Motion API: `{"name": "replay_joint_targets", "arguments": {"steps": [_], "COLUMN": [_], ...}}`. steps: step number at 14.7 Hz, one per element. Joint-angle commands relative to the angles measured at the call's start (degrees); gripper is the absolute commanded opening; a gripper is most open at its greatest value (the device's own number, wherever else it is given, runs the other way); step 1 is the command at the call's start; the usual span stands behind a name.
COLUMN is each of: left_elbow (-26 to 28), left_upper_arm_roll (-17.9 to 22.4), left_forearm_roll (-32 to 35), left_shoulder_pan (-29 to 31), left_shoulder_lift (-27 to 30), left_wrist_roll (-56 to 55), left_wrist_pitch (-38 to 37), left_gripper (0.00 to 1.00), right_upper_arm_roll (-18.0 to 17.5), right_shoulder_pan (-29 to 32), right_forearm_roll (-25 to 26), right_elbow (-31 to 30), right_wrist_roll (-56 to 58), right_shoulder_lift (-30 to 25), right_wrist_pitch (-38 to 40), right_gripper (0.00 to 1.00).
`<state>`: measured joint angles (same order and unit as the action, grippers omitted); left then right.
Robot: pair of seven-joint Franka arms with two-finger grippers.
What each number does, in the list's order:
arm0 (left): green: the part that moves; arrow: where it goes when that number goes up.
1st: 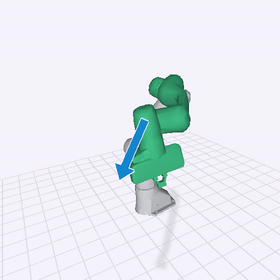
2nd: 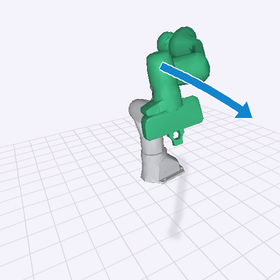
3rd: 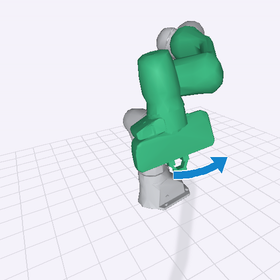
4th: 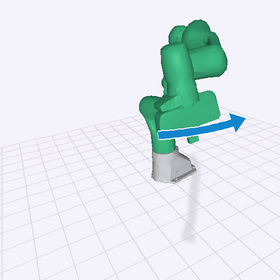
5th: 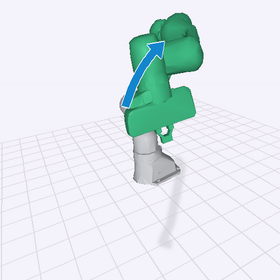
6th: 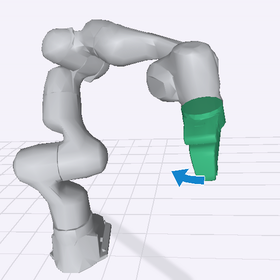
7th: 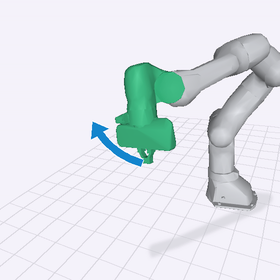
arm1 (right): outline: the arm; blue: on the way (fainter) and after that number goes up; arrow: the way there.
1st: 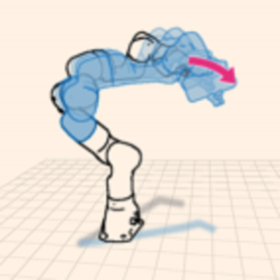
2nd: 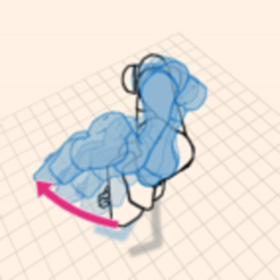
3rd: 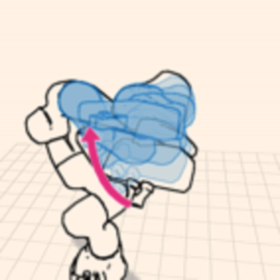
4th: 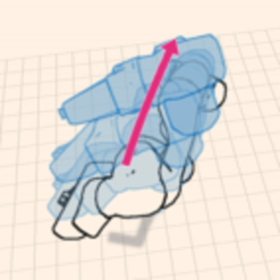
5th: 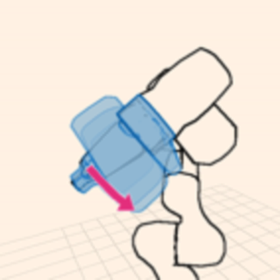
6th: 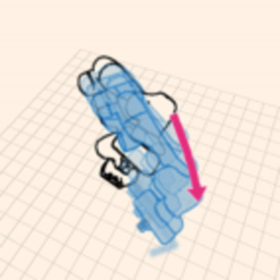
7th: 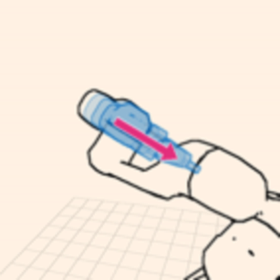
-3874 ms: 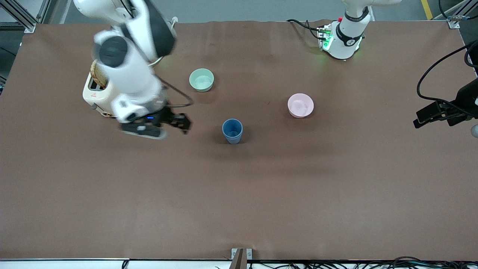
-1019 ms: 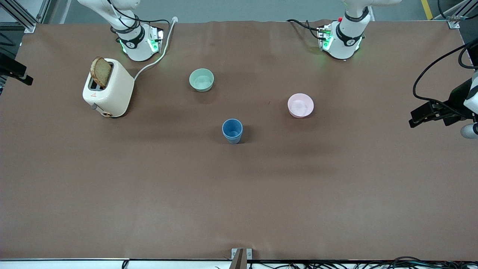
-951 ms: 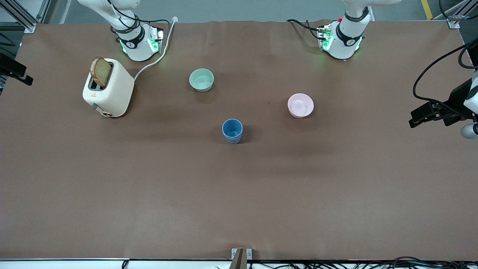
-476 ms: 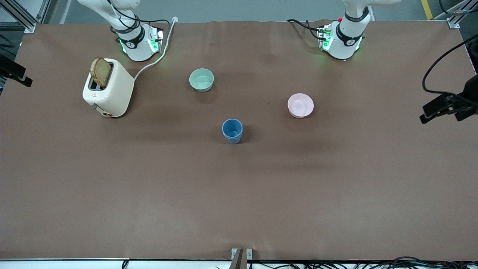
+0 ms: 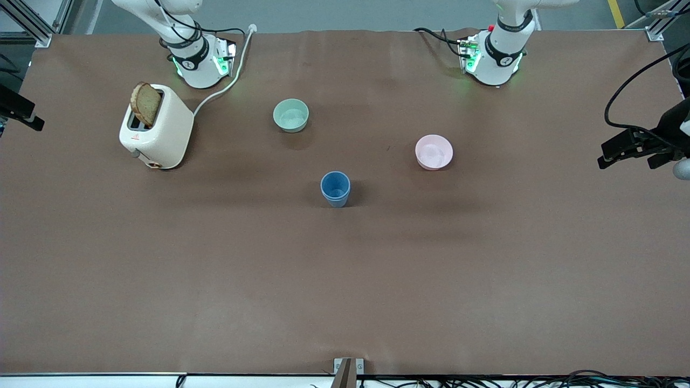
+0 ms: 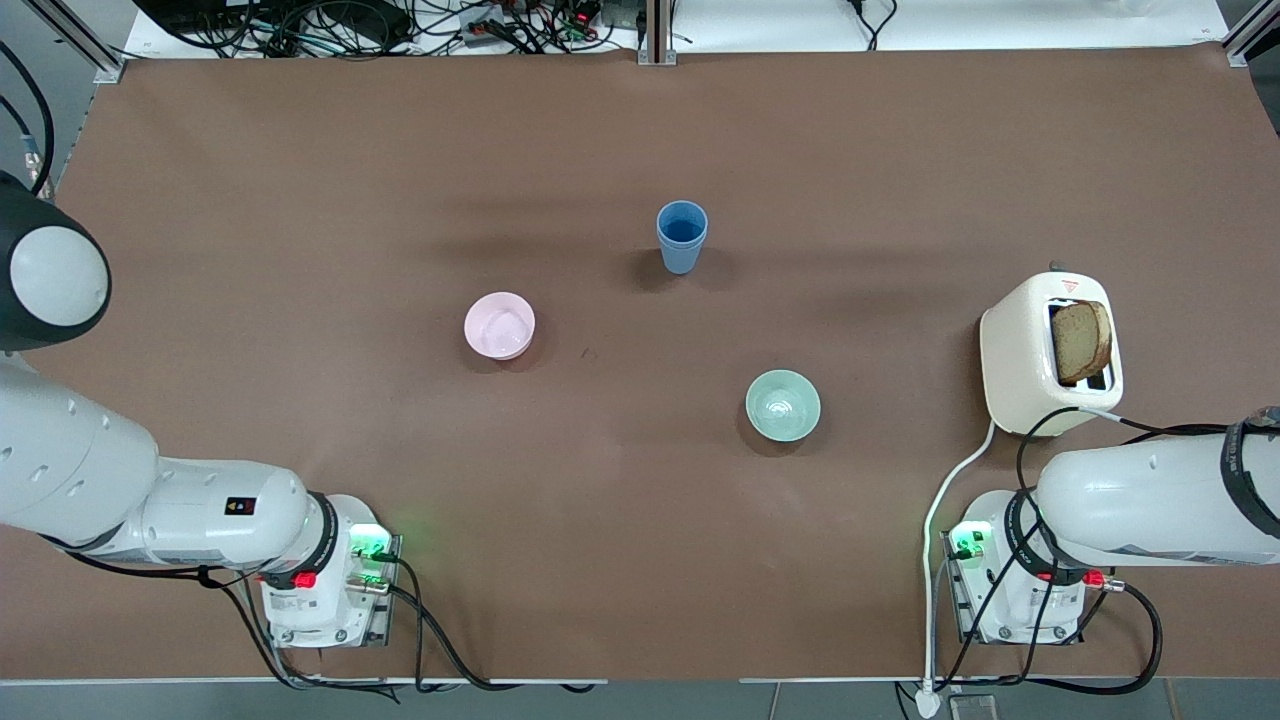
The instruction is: Stack blue cups with both arms
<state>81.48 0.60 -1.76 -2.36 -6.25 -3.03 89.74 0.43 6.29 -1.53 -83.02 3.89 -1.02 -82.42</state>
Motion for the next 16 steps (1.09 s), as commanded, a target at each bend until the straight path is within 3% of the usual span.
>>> {"name": "replay_joint_targets", "arguments": {"steps": [1, 16], "left_elbow": [1.58, 1.58], "left_upper_arm_roll": [-0.78, -0.87], "left_forearm_roll": [-0.35, -0.17], "left_shoulder_pan": [0.34, 0.33], "left_shoulder_lift": [2.29, 2.3], "left_wrist_roll": [-3.3, 0.04], "left_wrist_pitch": [0.18, 0.09], "left_gripper": [1.0, 1.0], "right_upper_arm_roll": [-0.25, -0.17], "right_shoulder_pan": [0.3, 0.48], "right_forearm_roll": [-0.58, -0.58], "right_elbow": [-0.56, -0.83], "right_wrist_roll": [0.42, -0.02], "right_shoulder_lift": [-0.3, -0.39], "right_wrist_pitch": [-0.28, -0.2], "right_gripper": [1.0, 1.0]}}
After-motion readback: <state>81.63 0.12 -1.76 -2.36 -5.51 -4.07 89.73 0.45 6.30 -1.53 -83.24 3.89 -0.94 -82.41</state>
